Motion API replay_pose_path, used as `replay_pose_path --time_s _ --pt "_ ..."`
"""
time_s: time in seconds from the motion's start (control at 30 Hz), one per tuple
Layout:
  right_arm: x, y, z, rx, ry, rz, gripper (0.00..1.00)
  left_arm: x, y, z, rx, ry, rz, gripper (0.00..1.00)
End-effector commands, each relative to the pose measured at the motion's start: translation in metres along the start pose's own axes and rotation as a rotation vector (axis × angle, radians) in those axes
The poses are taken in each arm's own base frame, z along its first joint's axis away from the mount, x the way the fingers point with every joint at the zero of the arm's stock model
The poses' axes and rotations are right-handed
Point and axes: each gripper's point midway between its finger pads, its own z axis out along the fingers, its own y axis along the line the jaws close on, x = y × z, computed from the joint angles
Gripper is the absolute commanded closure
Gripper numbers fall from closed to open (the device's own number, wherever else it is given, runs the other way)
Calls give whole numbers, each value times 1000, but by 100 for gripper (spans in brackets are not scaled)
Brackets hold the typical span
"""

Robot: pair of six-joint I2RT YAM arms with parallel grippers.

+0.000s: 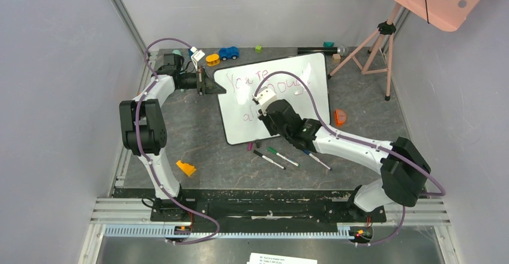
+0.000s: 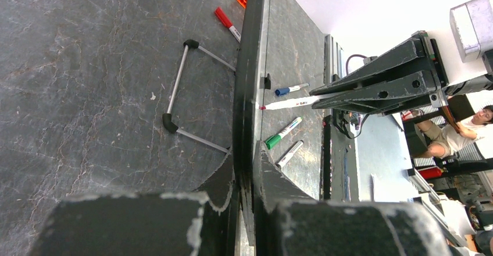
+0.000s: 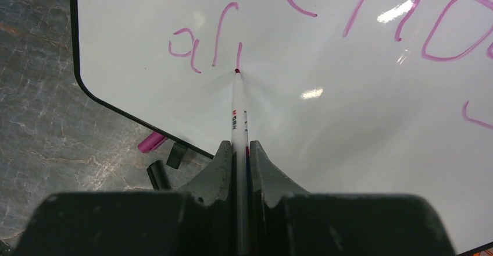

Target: Write a sentence on the whiteboard

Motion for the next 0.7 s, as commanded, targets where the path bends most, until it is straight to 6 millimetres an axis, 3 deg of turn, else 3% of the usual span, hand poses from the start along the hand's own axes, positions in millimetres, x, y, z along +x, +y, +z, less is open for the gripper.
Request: replay_pose_path --time_s 0.0,0.47,0.67 --pt "2 -9 -5 34 -2 11 100 45 47 13 -181 150 116 98" --pt "-31 -30 2 91 -35 27 100 45 47 13 -181 150 115 98" --pt "-29 -28 4 75 -25 27 100 45 47 13 -181 151 114 98"
